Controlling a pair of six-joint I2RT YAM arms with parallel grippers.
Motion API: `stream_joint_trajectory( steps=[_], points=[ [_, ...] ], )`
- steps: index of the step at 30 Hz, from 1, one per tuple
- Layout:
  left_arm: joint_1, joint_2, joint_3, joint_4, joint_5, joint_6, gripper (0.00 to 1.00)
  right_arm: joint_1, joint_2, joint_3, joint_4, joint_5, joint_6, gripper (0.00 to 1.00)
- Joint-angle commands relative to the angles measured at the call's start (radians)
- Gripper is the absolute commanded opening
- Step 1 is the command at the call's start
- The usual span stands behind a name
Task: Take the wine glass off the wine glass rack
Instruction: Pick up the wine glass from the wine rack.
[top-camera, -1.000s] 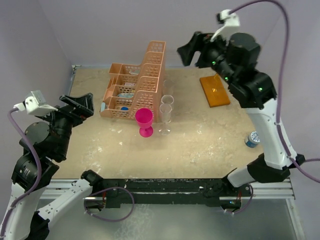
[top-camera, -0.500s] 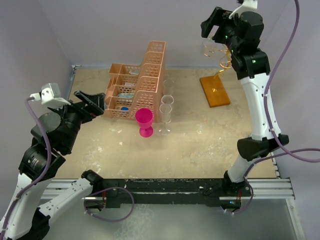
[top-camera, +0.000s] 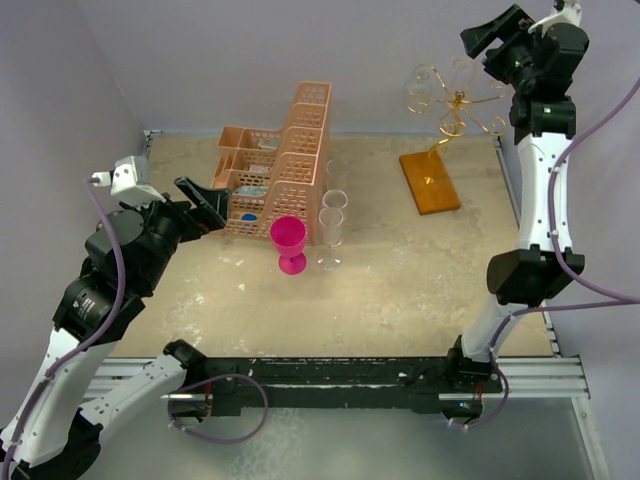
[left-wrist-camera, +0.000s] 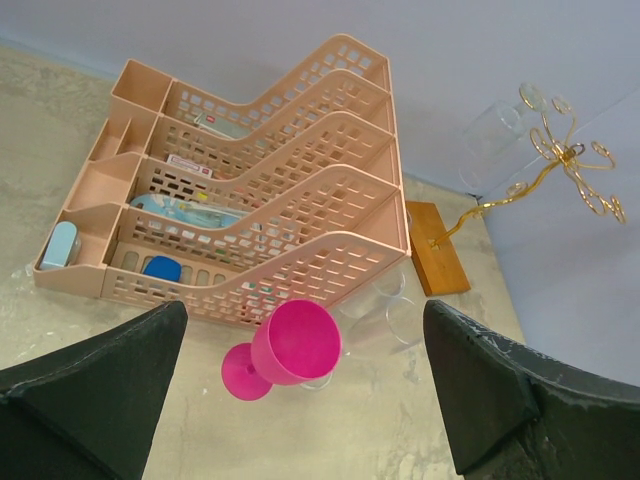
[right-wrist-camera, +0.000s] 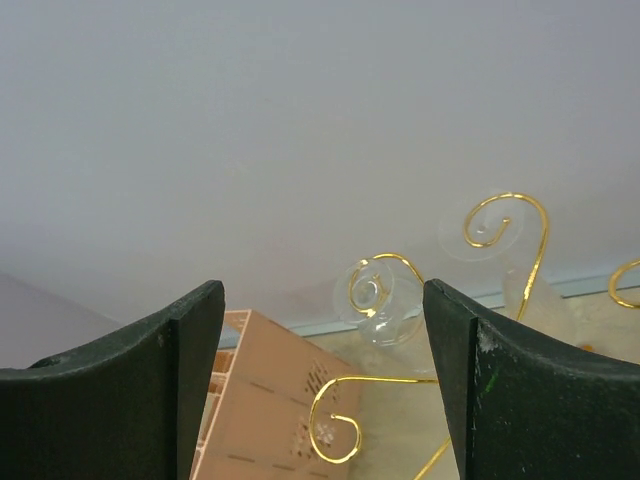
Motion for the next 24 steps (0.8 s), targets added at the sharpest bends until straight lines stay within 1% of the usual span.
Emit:
stream_joint_trajectory(
  steps=[1, 4, 7, 14, 19, 24],
  points=[
    [0.001, -0.003, -0.009, 0.063, 0.04, 0.023, 0.99, -0.029, 0.031, 0.006, 0.097, -0.135, 0.141, 0.83],
    [0.001, -0.006, -0.011, 0.064, 0.042, 0.022, 0.99, -0.037, 0.022, -0.013, 0.103, -0.06, 0.193, 0.88],
    [0.001, -0.01, -0.01, 0.062, 0.041, 0.02, 0.99, -0.04, 0.019, -0.034, 0.118, -0.024, 0.246, 0.89],
    [0.001, -0.017, -0.011, 0.063, 0.045, 0.012, 0.99, -0.071, 0.085, 0.01, 0.047, -0.03, 0.334, 0.78],
    [0.001, -0.023, -0.013, 0.059, 0.042, 0.011, 0.99, -0.081, 0.121, 0.022, 0.057, -0.04, 0.37, 0.66],
    [0.001, -0.021, -0.018, 0.064, 0.045, 0.013, 0.99, -0.085, 0.172, 0.058, 0.066, -0.079, 0.397, 0.63]
  ],
)
